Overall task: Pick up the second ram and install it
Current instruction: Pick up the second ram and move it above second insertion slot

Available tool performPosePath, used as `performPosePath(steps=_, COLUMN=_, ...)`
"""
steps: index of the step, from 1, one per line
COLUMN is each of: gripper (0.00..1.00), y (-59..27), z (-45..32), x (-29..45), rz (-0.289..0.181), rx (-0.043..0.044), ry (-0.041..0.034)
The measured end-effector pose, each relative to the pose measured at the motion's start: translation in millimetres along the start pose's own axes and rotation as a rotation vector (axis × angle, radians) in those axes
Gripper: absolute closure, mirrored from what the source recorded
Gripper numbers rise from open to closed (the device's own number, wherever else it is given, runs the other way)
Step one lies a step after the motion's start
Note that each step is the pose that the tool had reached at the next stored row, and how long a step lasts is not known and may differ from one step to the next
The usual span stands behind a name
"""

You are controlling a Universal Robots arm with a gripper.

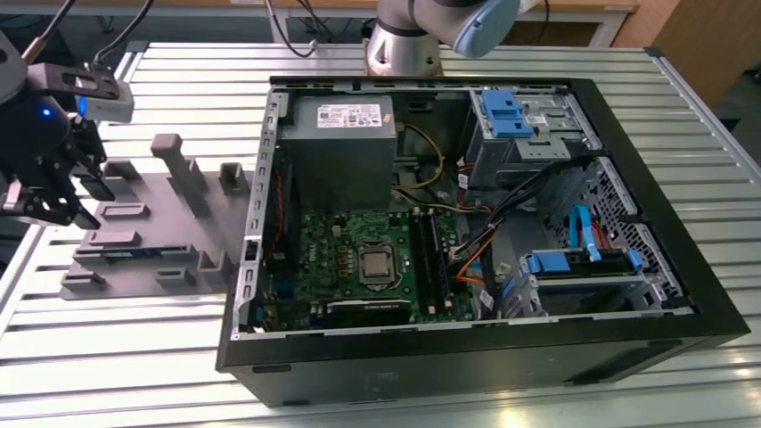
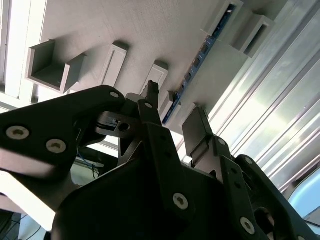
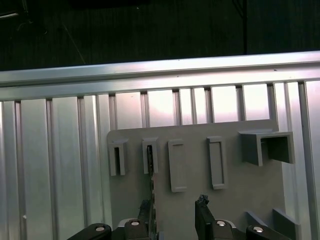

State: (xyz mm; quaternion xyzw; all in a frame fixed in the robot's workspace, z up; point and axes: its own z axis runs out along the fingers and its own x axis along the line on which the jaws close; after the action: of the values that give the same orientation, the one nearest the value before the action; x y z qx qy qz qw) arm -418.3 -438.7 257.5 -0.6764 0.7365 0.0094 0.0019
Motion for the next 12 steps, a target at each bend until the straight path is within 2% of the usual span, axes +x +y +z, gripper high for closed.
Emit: performPosePath(steps=12, gripper=0.53, y=0.1, z=-3.4, x=-0.1, rz=0.0, rx=0.0, ry=0.0)
